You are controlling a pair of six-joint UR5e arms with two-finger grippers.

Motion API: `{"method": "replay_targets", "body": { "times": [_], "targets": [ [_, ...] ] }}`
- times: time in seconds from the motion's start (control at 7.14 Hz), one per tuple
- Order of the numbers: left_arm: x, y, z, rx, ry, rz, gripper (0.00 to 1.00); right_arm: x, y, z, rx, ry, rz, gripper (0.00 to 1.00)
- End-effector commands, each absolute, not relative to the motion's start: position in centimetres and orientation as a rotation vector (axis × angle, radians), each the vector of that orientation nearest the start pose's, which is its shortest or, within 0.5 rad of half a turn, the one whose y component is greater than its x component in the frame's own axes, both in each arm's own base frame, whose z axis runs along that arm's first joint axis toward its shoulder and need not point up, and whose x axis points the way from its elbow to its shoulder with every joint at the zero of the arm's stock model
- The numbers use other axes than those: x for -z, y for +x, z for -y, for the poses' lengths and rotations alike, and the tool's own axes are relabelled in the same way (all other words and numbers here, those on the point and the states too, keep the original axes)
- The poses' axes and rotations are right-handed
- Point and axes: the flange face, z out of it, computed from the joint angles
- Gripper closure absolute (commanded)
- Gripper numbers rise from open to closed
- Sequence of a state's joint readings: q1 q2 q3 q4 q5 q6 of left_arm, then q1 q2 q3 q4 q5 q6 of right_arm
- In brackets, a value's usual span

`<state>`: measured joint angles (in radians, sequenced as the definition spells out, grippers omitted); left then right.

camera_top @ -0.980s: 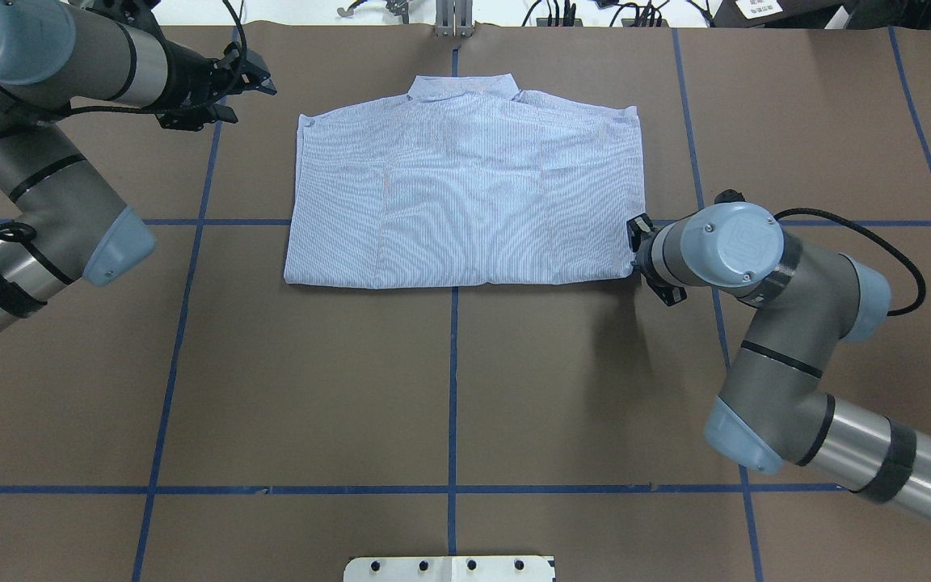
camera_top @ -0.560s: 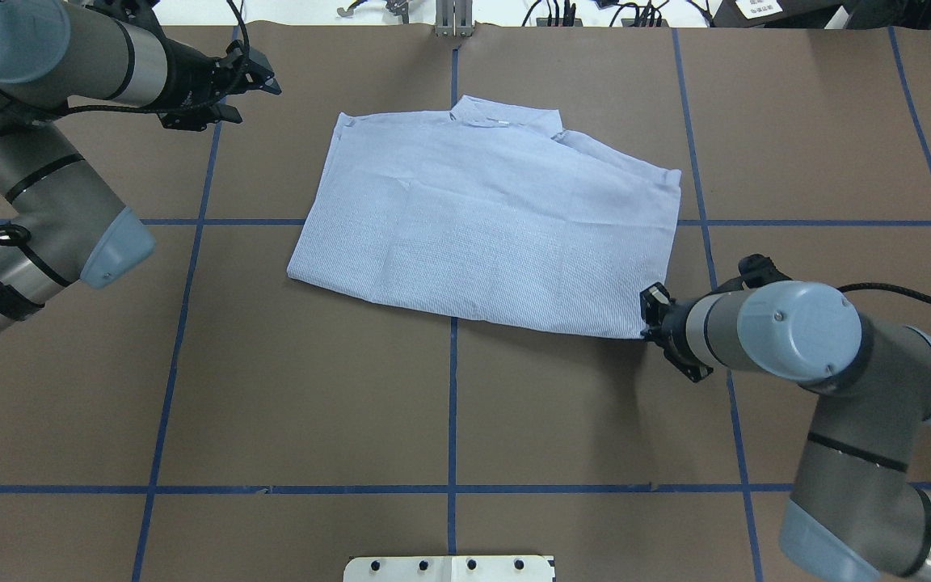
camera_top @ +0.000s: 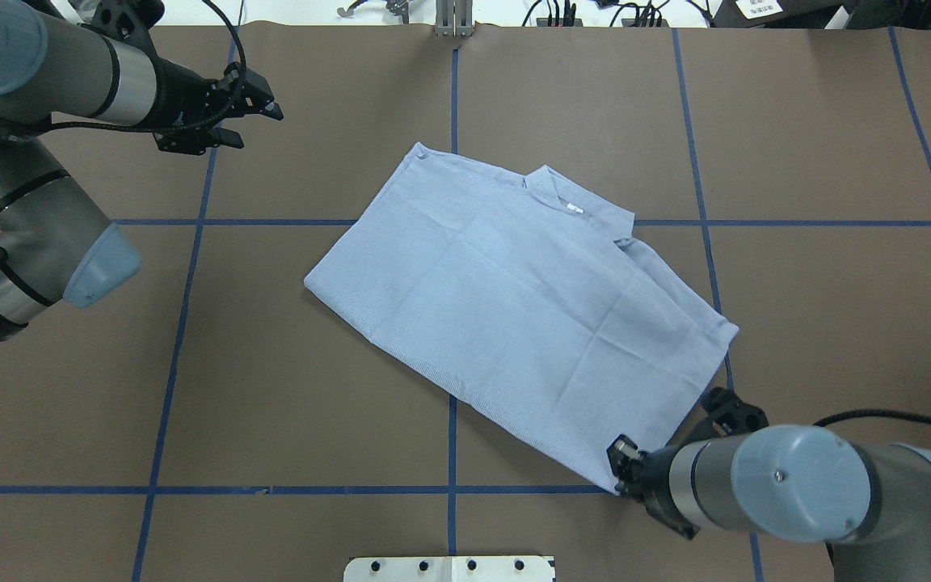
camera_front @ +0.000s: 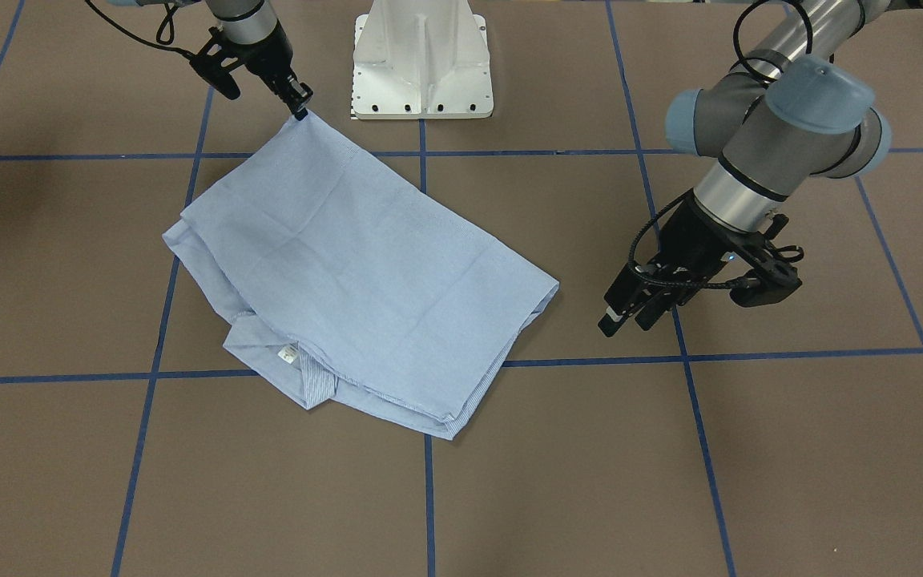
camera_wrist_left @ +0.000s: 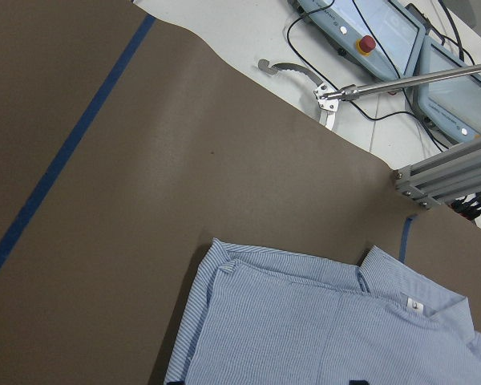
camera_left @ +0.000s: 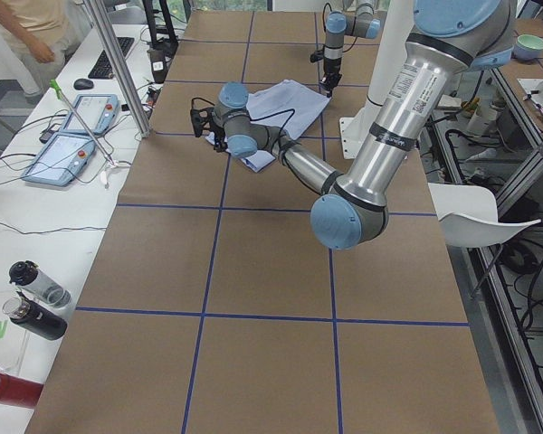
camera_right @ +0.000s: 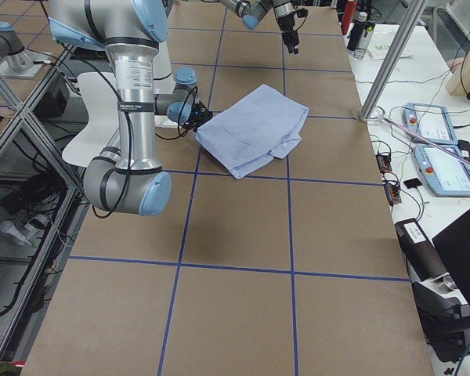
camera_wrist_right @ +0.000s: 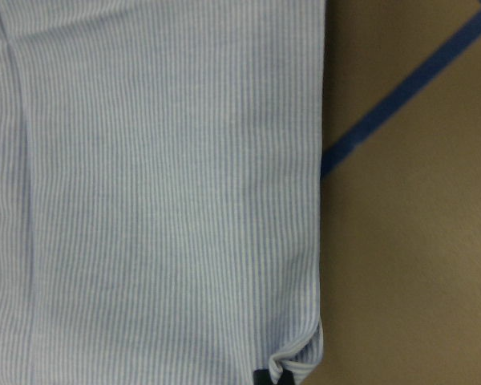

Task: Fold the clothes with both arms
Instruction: 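Drag the grasped corner with the right gripper toward the robot, then hold the shirt edge with the left gripper while the right gripper turns the shirt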

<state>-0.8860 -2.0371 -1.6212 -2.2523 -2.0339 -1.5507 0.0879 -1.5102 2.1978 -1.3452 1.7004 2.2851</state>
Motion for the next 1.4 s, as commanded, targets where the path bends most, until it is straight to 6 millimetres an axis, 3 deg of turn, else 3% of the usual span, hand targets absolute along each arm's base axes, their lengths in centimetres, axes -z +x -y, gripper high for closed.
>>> {"method": "replay_targets", "body": {
  "times": [0.0, 0.14, 0.28, 0.56, 0.7, 0.84, 1.12, 1.26],
  "targets": [
    [-28.3, 37.6, 52.4, 0.487, 0.049, -1.269, 0.26, -31.3, -46.3, 11.8, -0.606, -0.441, 0.834, 0.01],
    [-28.8, 38.7, 49.5, 0.496, -0.004, -1.276, 0.25, -31.1, -46.0, 12.0, -0.630, -0.449, 0.836, 0.00],
    [-29.2, 40.2, 46.9, 0.513, -0.049, -1.274, 0.24, -30.4, -43.5, 14.3, -0.674, -0.440, 0.862, 0.00],
    [-30.0, 45.5, 42.5, 0.565, -0.057, -1.247, 0.23, -29.4, -39.5, 22.9, -0.825, -0.405, 0.923, 0.00],
    [-30.9, 46.6, 42.0, 0.569, -0.059, -1.215, 0.24, -29.1, -38.7, 27.1, -0.877, -0.382, 0.948, 0.00],
    [-31.4, 48.1, 40.9, 0.563, -0.056, -1.198, 0.26, -28.1, -40.2, 29.4, -0.840, -0.334, 0.976, 0.00],
    [-33.3, 49.5, 40.9, 0.565, -0.060, -1.157, 0.30, -28.0, -40.2, 30.9, -0.859, -0.317, 0.984, 0.00],
    [-33.2, 49.9, 40.8, 0.561, -0.062, -1.157, 0.34, -28.4, -40.7, 31.0, -0.860, -0.318, 0.972, 0.00]
  ]
}}
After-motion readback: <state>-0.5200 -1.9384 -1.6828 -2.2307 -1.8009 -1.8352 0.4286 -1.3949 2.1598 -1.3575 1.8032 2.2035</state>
